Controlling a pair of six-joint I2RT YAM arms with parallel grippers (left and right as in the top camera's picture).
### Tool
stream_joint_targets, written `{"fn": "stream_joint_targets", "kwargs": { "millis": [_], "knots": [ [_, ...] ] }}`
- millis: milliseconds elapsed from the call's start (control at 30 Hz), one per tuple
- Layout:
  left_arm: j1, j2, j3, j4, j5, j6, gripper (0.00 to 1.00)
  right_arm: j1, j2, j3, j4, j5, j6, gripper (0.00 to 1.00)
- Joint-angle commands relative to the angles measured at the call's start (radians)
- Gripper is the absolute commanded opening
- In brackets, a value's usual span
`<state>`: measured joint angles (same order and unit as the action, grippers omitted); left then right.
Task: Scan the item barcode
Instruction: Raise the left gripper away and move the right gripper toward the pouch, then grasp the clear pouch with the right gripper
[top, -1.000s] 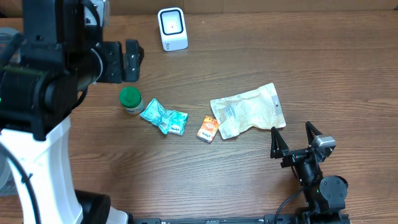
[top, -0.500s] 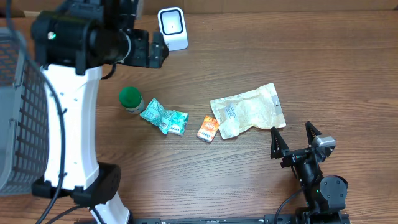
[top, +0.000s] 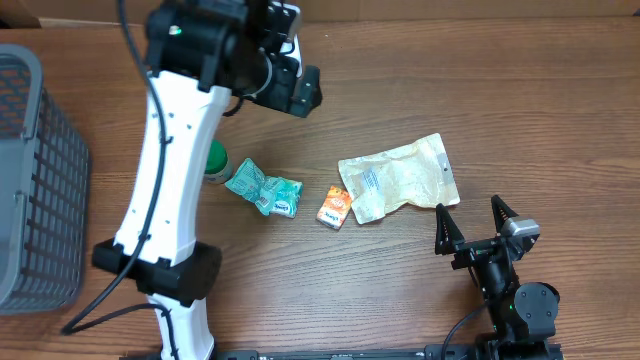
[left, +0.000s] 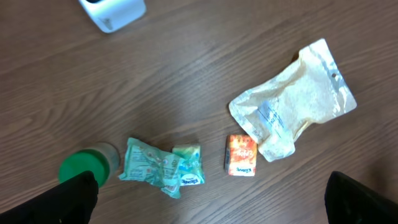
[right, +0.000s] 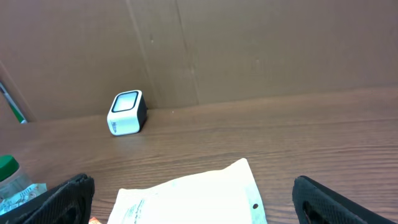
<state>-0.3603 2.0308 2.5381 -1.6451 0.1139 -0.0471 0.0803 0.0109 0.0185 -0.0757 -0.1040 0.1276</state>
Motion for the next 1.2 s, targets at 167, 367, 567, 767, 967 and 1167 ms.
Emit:
{"fn": "stream_joint_targets", "kwargs": {
  "millis": [167,367,567,767,967,1167],
  "knots": [
    [-0.025,0.094,-0.003,0.006,0.010,0.029,1.00,0.003,-0.008,-0.010,0.003,-0.011,0.080,1.00],
    [-0.027,0.110,-0.003,0.066,0.011,0.037,0.99,0.003,0.044,-0.007,0.015,-0.217,0.223,1.00],
    [-0.045,0.110,-0.003,0.144,0.011,0.049,1.00,0.003,0.291,0.120,0.004,-0.452,0.270,1.00],
    [-0.068,0.116,-0.003,0.162,0.010,0.052,1.00,0.003,0.784,0.531,-0.309,-0.578,0.221,1.00],
    [-0.072,0.123,-0.003,0.164,0.010,0.052,1.00,0.003,1.175,0.805,-0.434,-0.765,0.186,1.00],
    [-0.072,0.124,-0.012,0.165,0.010,0.052,0.99,0.005,1.414,0.814,-0.402,-0.726,0.364,0.73]
  ]
}}
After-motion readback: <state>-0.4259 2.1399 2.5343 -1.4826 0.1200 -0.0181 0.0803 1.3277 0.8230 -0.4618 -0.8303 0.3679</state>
